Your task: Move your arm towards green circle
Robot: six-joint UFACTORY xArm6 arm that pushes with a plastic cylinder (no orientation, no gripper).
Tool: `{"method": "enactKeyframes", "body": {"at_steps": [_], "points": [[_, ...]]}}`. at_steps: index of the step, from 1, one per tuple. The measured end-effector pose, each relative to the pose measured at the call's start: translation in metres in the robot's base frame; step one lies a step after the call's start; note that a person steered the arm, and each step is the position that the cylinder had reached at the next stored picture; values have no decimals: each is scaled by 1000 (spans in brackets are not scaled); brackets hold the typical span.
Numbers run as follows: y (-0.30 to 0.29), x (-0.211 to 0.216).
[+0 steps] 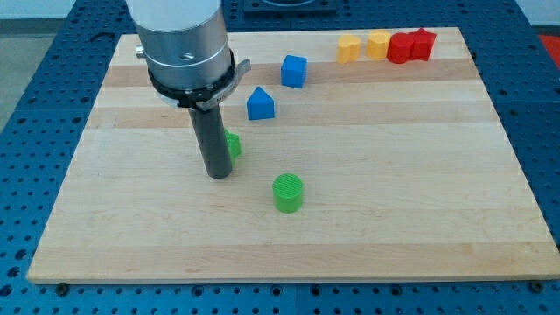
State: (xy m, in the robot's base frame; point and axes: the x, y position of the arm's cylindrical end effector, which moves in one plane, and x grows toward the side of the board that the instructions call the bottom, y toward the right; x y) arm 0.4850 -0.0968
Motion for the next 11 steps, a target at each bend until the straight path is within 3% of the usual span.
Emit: {"method": "enactKeyframes", "body": {"at_steps": [3, 5, 6, 7, 8, 9, 11], "points": [[23, 41], [48, 117], [121, 130], [166, 104], [169, 96], [162, 62], [158, 53]]}}
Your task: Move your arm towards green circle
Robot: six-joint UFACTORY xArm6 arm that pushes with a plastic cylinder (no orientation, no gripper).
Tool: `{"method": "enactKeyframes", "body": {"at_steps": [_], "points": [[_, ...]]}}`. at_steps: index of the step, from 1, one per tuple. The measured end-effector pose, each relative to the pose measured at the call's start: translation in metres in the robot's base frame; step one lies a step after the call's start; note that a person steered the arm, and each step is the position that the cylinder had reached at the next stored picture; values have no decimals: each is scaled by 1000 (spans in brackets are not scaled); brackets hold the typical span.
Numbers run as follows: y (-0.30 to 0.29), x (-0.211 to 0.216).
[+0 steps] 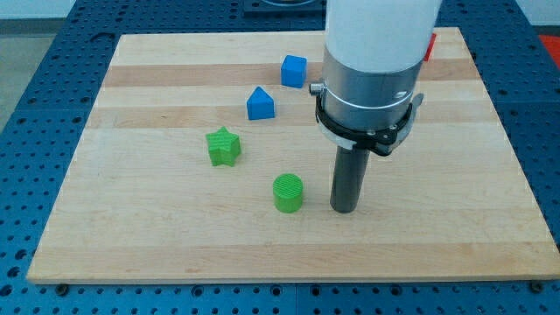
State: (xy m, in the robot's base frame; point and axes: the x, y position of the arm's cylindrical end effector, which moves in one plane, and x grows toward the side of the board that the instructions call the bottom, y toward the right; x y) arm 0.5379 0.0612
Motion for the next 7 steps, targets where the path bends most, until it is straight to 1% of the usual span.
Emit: {"method": "enactKeyframes", "body": {"at_steps": [1, 4, 6, 7], "points": [[-8, -26], [-10, -29], [-6, 4], [-18, 10]]}}
